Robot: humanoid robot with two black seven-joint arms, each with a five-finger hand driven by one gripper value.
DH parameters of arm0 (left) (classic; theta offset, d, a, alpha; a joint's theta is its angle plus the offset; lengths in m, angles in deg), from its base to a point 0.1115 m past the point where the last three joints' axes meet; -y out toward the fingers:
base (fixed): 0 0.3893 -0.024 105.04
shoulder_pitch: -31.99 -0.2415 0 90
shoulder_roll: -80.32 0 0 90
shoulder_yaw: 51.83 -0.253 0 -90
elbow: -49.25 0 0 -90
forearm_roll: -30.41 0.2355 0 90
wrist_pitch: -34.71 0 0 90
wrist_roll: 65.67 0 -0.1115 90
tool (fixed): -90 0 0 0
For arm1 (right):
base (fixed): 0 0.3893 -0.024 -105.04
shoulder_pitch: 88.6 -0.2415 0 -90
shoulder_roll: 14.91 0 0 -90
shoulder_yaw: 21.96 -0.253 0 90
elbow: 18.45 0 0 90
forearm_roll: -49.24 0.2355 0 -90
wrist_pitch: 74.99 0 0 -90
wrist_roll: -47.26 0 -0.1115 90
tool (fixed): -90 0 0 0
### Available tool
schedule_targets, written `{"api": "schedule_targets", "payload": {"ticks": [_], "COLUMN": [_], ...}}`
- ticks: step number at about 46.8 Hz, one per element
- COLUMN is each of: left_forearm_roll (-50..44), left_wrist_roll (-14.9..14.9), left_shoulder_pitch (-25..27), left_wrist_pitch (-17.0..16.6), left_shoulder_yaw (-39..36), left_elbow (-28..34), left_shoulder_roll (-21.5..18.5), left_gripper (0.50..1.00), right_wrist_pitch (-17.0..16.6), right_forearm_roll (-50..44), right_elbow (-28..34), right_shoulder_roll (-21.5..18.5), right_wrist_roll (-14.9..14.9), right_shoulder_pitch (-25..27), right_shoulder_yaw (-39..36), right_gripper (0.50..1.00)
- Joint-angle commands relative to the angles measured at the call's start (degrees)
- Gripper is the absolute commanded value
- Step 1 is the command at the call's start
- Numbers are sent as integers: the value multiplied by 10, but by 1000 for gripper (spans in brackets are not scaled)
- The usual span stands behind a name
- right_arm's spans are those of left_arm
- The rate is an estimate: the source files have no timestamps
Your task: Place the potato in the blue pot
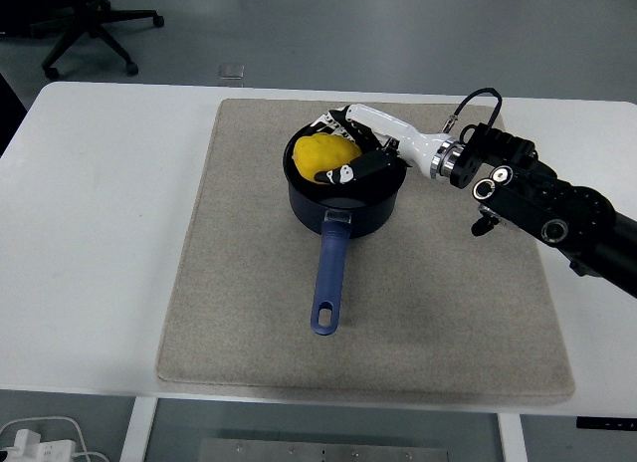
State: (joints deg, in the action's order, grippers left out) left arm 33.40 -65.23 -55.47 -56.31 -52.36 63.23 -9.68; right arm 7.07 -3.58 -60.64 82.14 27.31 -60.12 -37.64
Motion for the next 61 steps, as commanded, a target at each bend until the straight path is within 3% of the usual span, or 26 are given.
{"api": "schedule_targets", "payload": {"ticks": [1, 3, 11, 16, 21, 29, 33, 61], "left_forearm_roll": [0, 0, 0, -1, 0, 0, 0, 0], "left_wrist_roll": [0, 0, 0, 0, 0, 0, 0, 0], "left_shoulder_pitch": [0, 0, 0, 0, 0, 0, 0, 0], "left_wrist_pitch": [0, 0, 1, 0, 1, 1, 0, 0], "left_shoulder_yaw": [0, 0, 0, 0, 0, 0, 0, 0], "left_elbow": [0, 0, 0, 0, 0, 0, 0, -1], "left_shoulder_roll": [0, 0, 0, 0, 0, 0, 0, 0], "left_gripper": [996, 996, 996, 996, 996, 996, 996, 996], "right_wrist_pitch": [0, -1, -1, -1, -4, -6, -7, -8], "right_forearm_roll": [0, 1, 1, 3, 5, 9, 11, 14], "right_elbow": [2, 3, 7, 7, 7, 7, 6, 4], "right_shoulder_roll": [-2, -2, -3, -2, 0, 3, 5, 9], "right_wrist_roll": [0, 0, 0, 0, 0, 1, 1, 1], "right_shoulder_pitch": [0, -1, 0, 2, 1, -1, -2, -11], "right_shoulder_yaw": [-1, -1, -1, -2, -2, -3, -5, -10], "right_gripper": [604, 633, 660, 741, 860, 864, 921, 926]}}
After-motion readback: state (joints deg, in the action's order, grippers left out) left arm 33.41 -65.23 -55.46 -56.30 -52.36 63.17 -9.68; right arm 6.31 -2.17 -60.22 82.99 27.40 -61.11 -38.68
